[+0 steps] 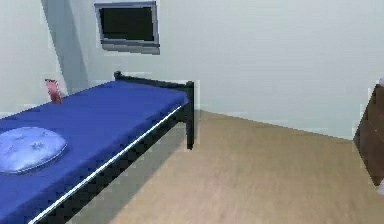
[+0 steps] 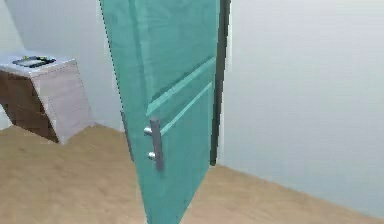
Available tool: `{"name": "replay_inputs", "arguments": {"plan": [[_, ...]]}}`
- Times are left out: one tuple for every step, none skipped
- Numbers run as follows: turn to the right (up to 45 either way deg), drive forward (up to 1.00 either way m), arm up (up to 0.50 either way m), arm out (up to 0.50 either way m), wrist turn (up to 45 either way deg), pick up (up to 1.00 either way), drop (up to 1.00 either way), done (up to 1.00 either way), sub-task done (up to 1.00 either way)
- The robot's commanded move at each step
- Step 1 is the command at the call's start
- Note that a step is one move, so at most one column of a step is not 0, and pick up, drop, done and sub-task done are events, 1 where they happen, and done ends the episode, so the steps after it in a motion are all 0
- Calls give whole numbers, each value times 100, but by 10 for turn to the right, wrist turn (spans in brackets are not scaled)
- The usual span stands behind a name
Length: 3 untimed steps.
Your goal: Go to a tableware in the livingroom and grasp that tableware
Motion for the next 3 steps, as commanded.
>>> {"name": "replay_inputs", "arguments": {"plan": [[300, 0, 0, 0, 0, 0, 0, 0, 0], [0, 60, 0, 0, 0, 0, 0, 0, 0], [-30, 0, 0, 0, 0, 0, 0, 0, 0]]}}
